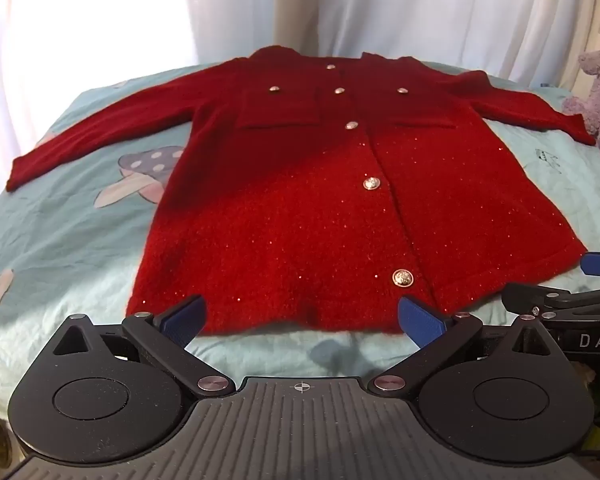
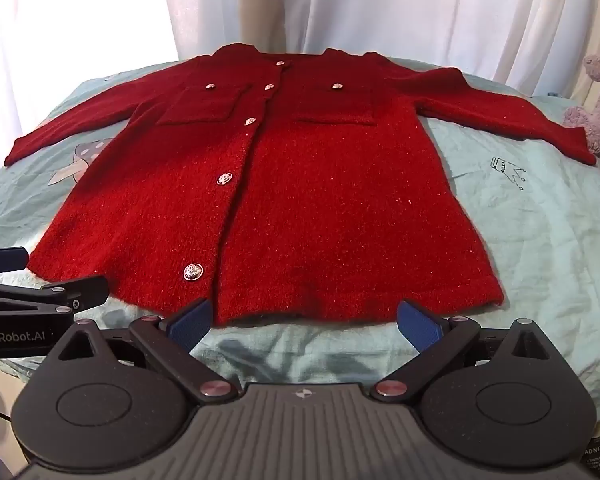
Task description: Fold small clothes
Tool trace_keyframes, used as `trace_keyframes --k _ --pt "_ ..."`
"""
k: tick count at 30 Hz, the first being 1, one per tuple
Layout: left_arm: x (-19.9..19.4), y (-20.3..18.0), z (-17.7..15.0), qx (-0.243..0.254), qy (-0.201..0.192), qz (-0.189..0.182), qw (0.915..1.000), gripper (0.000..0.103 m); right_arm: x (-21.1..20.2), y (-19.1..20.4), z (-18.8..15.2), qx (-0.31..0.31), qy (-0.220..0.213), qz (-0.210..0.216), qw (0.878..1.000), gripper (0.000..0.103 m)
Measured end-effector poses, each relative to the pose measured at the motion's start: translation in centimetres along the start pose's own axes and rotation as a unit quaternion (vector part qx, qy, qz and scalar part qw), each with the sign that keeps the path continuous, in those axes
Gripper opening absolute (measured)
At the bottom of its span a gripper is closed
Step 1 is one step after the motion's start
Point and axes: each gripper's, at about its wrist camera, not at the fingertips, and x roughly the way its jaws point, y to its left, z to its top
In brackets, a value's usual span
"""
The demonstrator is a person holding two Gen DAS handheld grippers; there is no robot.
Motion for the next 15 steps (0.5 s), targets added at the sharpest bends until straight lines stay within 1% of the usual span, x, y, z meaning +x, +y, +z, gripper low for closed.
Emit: trace_keyframes --k 5,6,9,10,15 --pt "0.2 0.3 -0.1 0.0 0.005 0.006 1.0 0.103 0.0 0.2 -0.1 0.007 0.006 0.002 1.0 0.099" --pt "0.1 -0.3 0.1 -0.001 0.006 0.004 1.0 0.103 0.0 -0.1 0.3 0.01 0.006 0.004 1.0 0.099" --pt "0.5 -0.2 0.3 -0.002 0.012 0.007 0.9999 0.103 0.3 -0.2 0.6 0.013 0.009 0.005 1.0 0.099" --pt "0.5 -0.2 0.3 -0.002 0.012 0.008 0.9999 0.103 -0.2 -0.3 0.7 0.008 0.005 0.005 1.0 0.099" --pt "1.0 -0.1 0.1 -0.006 0.014 0.01 0.9998 0.103 0.5 -1.1 2.0 0.01 0.009 0.009 1.0 0.099"
